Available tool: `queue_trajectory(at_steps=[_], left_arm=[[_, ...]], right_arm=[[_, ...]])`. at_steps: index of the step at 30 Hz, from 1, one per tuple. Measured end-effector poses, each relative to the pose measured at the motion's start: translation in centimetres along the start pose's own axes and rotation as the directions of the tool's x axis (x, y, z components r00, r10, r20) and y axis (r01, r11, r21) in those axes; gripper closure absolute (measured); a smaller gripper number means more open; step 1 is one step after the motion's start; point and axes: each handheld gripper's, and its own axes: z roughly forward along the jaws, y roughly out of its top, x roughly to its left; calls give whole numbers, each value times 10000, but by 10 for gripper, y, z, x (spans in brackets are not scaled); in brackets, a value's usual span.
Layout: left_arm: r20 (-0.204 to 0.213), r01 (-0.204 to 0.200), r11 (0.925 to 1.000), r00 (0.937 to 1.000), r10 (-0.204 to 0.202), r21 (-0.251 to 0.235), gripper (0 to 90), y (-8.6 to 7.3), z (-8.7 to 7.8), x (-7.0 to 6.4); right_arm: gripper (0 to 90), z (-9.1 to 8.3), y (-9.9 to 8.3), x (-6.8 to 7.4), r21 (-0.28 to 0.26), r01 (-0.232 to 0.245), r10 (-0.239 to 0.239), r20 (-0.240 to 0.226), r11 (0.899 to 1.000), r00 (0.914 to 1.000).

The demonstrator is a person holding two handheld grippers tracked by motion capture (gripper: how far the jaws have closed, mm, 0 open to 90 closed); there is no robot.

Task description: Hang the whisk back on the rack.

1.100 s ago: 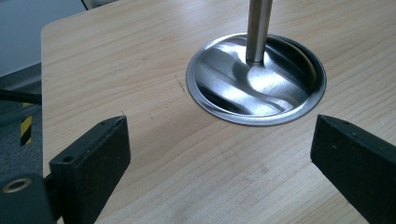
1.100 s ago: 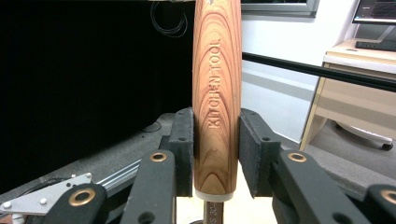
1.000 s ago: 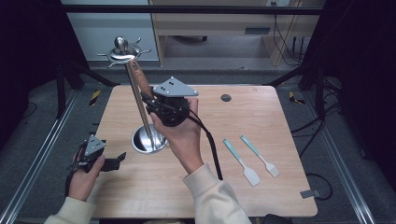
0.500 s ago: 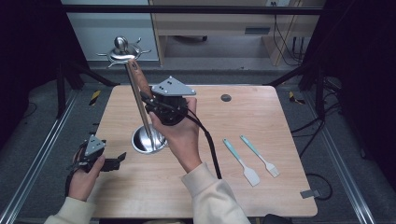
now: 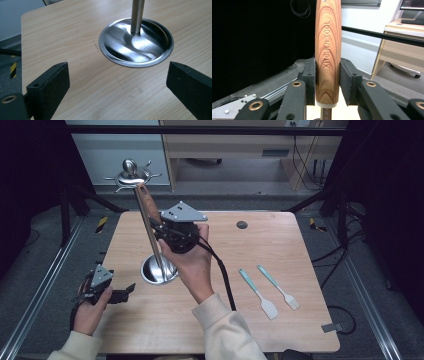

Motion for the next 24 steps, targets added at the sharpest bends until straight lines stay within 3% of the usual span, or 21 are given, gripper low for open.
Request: queue_trajectory(at_steps=[24], left_arm=[[60, -44, 10000, 10000, 44, 33, 46, 0, 0, 0]], right_arm=[[686, 12, -5, 0, 76, 14, -15, 124, 10000, 9999]])
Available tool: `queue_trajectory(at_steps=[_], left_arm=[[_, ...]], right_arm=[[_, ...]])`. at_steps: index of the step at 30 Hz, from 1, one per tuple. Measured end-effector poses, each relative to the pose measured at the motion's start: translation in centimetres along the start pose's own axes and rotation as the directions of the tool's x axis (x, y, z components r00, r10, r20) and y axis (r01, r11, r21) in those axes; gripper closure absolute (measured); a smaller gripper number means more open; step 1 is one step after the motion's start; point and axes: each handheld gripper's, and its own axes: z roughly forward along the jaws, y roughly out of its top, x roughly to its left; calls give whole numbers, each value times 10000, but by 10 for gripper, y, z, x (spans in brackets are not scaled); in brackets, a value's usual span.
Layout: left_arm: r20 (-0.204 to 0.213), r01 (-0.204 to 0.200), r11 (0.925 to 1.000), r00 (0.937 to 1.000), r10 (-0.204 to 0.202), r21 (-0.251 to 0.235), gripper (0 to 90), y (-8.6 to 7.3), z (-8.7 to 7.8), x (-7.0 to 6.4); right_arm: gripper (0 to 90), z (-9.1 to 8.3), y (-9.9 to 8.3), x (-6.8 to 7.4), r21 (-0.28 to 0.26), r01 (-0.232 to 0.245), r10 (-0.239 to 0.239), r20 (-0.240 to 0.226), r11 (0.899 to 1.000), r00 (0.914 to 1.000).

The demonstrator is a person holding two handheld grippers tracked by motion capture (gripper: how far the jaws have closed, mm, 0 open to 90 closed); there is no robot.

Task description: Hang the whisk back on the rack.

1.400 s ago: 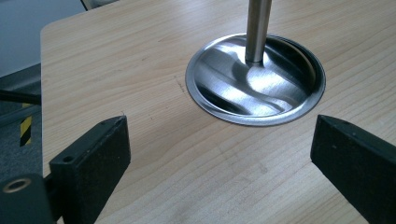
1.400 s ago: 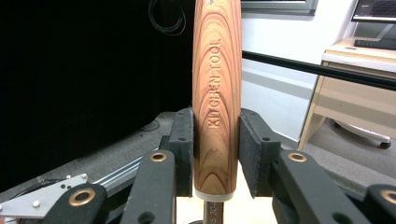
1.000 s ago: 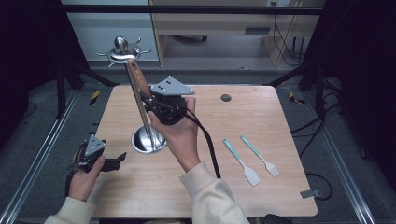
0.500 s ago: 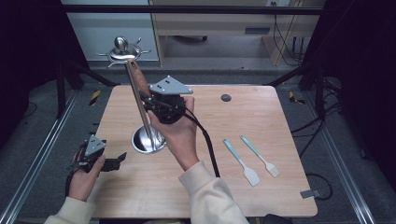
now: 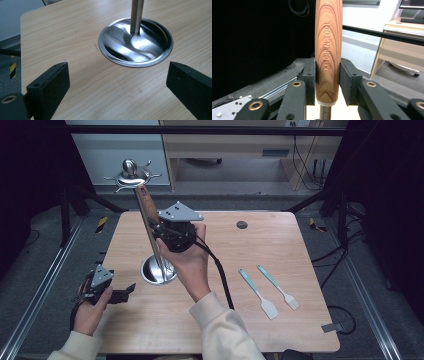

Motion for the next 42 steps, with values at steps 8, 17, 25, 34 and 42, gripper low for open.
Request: queue_trajectory(at_steps=[8, 17, 25, 34, 42], left_arm=[[4, -33, 10000, 10000, 33, 5, 46, 0, 0, 0], [7, -30, 10000, 10000, 30, 1, 46, 0, 0, 0], [12, -31, 10000, 10000, 31, 0, 46, 0, 0, 0], [9, -32, 10000, 10000, 32, -1, 46, 0, 0, 0], [19, -34, 10000, 10000, 34, 4, 46, 0, 0, 0]], right_arm=[[686, 6, 0, 1, 125, 131, -133, 146, 9998, 9998], [687, 10, 2, 2, 336, 200, -211, 307, 9992, 9993], [687, 12, 3, 3, 411, 296, -312, 395, 9987, 9987], [686, 13, 3, 2, 430, 382, -400, 426, 9983, 9983], [684, 13, 3, 3, 420, 394, -412, 436, 9983, 9982]])
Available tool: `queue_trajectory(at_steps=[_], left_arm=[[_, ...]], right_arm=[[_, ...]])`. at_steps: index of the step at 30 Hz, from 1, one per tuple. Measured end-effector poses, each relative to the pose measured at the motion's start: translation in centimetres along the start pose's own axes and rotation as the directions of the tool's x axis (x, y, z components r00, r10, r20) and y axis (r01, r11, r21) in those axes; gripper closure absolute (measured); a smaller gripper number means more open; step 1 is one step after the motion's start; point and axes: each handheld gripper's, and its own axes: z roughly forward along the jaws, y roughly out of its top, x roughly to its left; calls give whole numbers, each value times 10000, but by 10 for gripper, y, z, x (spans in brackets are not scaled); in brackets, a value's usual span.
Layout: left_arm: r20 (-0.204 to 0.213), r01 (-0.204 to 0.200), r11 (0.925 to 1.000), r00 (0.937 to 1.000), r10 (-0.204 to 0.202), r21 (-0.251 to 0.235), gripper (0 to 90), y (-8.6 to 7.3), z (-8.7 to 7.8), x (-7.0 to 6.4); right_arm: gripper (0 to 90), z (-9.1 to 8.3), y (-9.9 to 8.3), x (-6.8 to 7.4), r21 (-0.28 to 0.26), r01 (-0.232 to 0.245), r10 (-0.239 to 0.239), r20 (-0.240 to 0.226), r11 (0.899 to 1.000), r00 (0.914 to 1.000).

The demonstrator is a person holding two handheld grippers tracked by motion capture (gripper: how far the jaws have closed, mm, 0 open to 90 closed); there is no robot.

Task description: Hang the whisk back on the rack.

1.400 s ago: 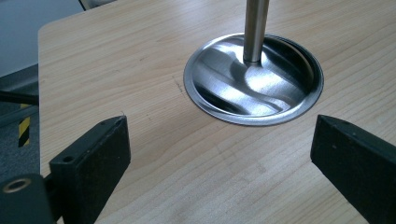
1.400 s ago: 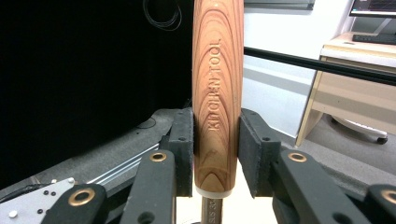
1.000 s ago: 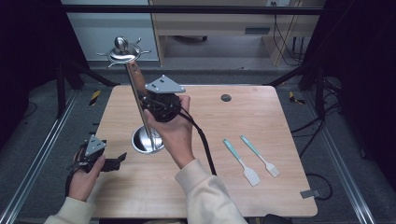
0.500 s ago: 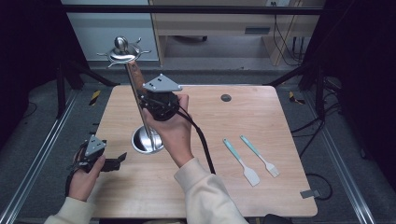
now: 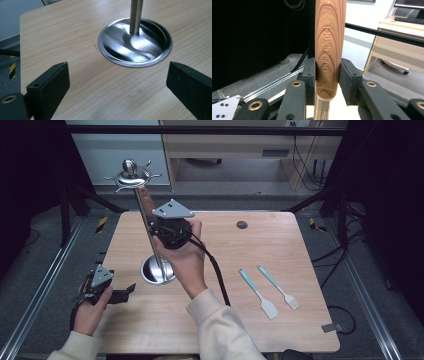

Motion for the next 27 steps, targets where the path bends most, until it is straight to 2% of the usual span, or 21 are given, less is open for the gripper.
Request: queue_trajectory(at_steps=[17, 27], left_arm=[[-24, 15, 10000, 10000, -15, -13, 46, 0, 0, 0], [-23, -1, 10000, 10000, 1, 26, 46, 0, 0, 0]], right_arm=[[629, -7, 0, -2, -39, 142, -142, 4, 9999, 9999], [619, -27, -10, -19, 205, 190, -194, 236, 9996, 9995]])
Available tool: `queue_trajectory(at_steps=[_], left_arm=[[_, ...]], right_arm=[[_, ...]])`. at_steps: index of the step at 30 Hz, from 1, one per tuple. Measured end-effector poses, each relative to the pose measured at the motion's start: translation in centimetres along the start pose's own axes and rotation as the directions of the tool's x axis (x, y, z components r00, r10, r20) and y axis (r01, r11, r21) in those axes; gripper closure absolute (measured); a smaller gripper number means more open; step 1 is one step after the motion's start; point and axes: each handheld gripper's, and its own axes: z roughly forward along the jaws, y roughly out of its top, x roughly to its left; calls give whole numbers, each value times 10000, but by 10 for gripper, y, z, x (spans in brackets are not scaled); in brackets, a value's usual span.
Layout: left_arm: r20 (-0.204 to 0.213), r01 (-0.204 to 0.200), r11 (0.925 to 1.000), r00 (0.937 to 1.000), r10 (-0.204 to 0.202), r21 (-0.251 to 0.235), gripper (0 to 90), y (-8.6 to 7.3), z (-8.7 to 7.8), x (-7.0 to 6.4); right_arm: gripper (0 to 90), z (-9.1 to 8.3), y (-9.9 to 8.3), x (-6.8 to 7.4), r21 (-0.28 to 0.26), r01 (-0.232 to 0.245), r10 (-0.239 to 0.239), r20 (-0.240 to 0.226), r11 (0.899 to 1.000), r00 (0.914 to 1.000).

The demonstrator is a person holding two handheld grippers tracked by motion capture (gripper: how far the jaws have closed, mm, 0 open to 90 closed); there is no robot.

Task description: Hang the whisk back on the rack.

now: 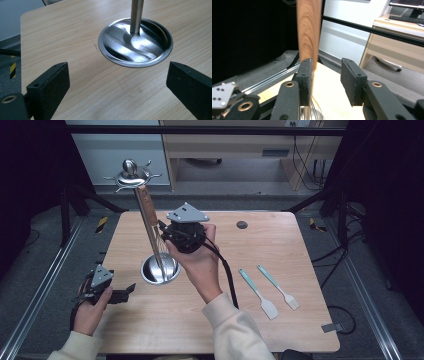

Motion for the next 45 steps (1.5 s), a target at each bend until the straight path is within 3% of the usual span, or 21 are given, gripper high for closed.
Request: queue_trajectory(at_steps=[29, 45], left_arm=[[-13, -12, 10000, 10000, 12, 45, 46, 0, 0, -1], [-14, -15, 10000, 10000, 16, 57, 46, -1, 1, -1]], right_arm=[[655, -37, -44, -54, 1356, 39, -169, 950, 9908, 9953], [723, -62, -73, -83, 2178, -145, -167, 1407, 9759, 9899]])
